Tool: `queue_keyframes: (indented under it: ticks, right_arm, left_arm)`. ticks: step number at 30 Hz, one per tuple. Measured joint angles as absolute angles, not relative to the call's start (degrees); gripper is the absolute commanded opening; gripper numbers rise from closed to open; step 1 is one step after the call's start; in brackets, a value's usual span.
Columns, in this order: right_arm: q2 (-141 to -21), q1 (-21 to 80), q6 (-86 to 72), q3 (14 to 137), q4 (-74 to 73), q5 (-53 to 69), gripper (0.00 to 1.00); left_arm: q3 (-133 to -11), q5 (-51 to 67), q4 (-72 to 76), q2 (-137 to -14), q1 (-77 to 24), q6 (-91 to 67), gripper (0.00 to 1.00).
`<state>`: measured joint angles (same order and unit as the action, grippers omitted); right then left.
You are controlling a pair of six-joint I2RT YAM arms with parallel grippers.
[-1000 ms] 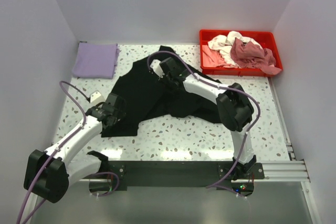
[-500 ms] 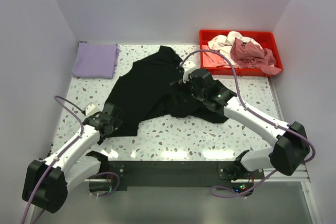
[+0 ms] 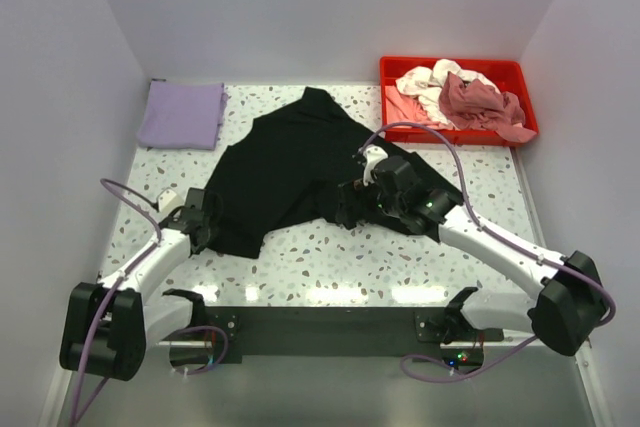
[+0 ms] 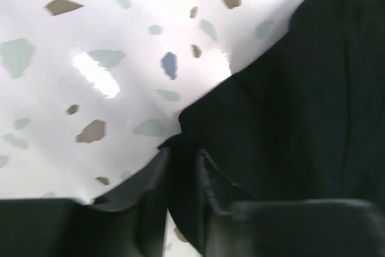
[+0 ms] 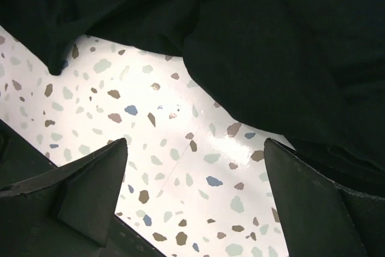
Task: Fold and stack the t-shirts
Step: Flatten the tshirt out
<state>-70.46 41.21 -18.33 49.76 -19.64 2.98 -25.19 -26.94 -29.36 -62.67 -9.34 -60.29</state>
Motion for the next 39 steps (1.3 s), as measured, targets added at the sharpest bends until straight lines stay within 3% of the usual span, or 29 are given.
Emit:
queue_keyframes:
  ticks: [1,2,8,21,39]
  right_arm:
    - [-69.89,41.21,-18.92,49.47,-19.64,2.96,0.99]
    - [-69.45,41.21,-19.53,49.15,-19.7,2.92,0.99]
    - [-70.72,43.38,-21.52,47.29,-20.16,1.08,0.99]
    - [-85.49,45.15,-31.0,46.98,-13.72,-11.14,0.99]
    - [-87.88,44.07,-34.87,49.63,-4.43,-9.17,0.85]
  left_arm:
    - [-25.17,-26.48,-28.36,-62.81,-9.28,-59.86,0.17]
    - [-25.06,-25.91,-27.24,-62.89,-9.23,-59.42,0.0]
    - [-23.49,-22.63,-23.62,-60.97,-9.1,-58.76,0.0]
    - [-22.59,-19.09,-25.36,-55.35,-9.13,-55.53,0.0]
    - [-22.59,-18.13,-25.34,-53.65,-9.13,-54.39,0.0]
